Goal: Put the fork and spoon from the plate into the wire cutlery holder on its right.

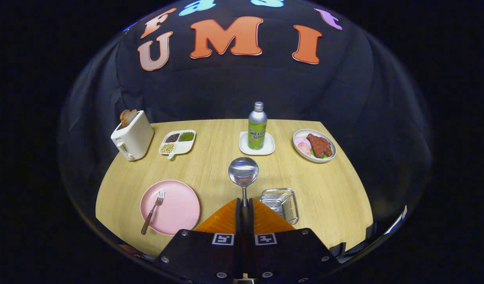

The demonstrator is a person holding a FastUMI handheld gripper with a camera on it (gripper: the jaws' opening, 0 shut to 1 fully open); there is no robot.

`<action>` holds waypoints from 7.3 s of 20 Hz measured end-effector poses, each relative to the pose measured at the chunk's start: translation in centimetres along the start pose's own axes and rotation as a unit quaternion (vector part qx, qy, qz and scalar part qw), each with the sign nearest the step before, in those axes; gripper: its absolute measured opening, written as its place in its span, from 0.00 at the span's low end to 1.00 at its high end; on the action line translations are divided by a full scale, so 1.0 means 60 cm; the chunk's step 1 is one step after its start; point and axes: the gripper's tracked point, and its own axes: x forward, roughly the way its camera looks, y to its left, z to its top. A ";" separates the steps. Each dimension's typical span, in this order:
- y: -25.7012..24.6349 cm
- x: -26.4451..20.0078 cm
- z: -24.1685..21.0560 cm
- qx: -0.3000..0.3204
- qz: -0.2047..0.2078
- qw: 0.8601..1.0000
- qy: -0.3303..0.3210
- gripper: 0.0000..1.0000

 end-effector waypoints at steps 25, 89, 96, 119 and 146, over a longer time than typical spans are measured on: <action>-0.085 0.093 -0.074 -0.039 0.028 0.985 0.166 0.10; 0.456 0.155 -0.236 -0.086 0.100 0.984 0.117 0.14; 0.457 0.147 -0.241 -0.143 0.105 0.976 0.128 0.12; 0.152 0.028 -0.074 -0.054 0.077 0.993 0.068 0.02; -0.122 0.056 -0.110 -0.219 0.026 0.937 0.271 0.04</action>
